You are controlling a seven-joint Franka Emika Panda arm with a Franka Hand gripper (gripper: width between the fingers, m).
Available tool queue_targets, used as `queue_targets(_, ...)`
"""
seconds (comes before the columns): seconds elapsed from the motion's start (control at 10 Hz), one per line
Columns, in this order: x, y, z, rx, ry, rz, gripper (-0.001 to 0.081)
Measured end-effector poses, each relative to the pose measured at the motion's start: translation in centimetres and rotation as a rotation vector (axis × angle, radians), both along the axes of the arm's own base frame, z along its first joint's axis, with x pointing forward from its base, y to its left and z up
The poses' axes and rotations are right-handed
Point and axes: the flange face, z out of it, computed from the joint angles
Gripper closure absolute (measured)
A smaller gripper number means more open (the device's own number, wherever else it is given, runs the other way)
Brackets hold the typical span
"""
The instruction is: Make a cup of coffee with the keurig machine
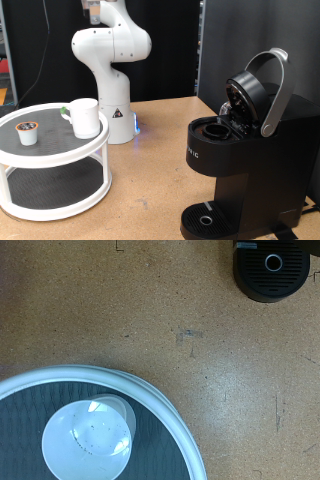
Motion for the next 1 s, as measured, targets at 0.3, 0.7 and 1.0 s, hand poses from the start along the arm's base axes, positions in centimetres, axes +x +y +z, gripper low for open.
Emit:
queue_targets(0.3, -1.2, -4.4, -0.4, 0.003, 0.007, 0.024, 0.0001)
queue_targets(0.7, -2.5, -9.7, -0.2, -0.012, 0.010, 0.081, 0.0001)
queue_targets(1.0, -2.5, -9.9, -0.7, -0.007, 0.021, 0.056, 0.0001)
